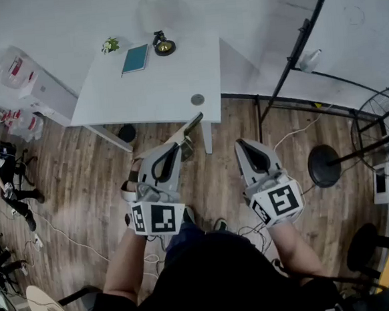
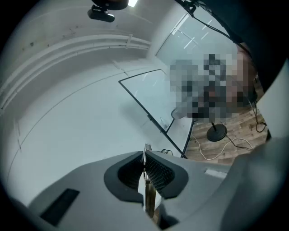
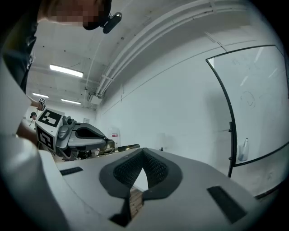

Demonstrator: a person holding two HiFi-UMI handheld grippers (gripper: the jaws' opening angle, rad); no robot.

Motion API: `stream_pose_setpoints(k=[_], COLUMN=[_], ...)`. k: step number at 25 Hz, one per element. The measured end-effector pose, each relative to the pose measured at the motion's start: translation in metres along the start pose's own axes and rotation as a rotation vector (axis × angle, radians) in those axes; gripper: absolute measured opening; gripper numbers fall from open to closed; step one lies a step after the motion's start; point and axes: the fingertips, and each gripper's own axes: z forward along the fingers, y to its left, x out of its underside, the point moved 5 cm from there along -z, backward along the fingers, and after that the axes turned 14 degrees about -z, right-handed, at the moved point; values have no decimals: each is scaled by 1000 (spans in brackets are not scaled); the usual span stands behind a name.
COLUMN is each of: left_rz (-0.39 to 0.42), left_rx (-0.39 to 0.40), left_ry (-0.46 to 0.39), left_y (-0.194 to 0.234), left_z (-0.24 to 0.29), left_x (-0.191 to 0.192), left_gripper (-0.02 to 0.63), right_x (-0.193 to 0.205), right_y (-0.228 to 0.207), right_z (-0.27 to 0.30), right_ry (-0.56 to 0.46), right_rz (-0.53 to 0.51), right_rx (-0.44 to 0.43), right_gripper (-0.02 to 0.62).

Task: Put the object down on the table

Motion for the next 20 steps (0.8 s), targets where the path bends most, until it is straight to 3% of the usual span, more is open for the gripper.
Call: stream_pose_setpoints(k=[10,20], left_rz=[35,29], left_rx=[-16,-86], left_ry=[0,-14], left_y=[-36,-7], left_z=[-41,-66], left_x=[-14,-11], left_gripper=[12,12], right_x=[7,-10], right_y=[11,21], right_z=[-38,-25], right_ry=[18,16], right_rz=[23,25], right_rx=[-13,-22], right_gripper=[5,5])
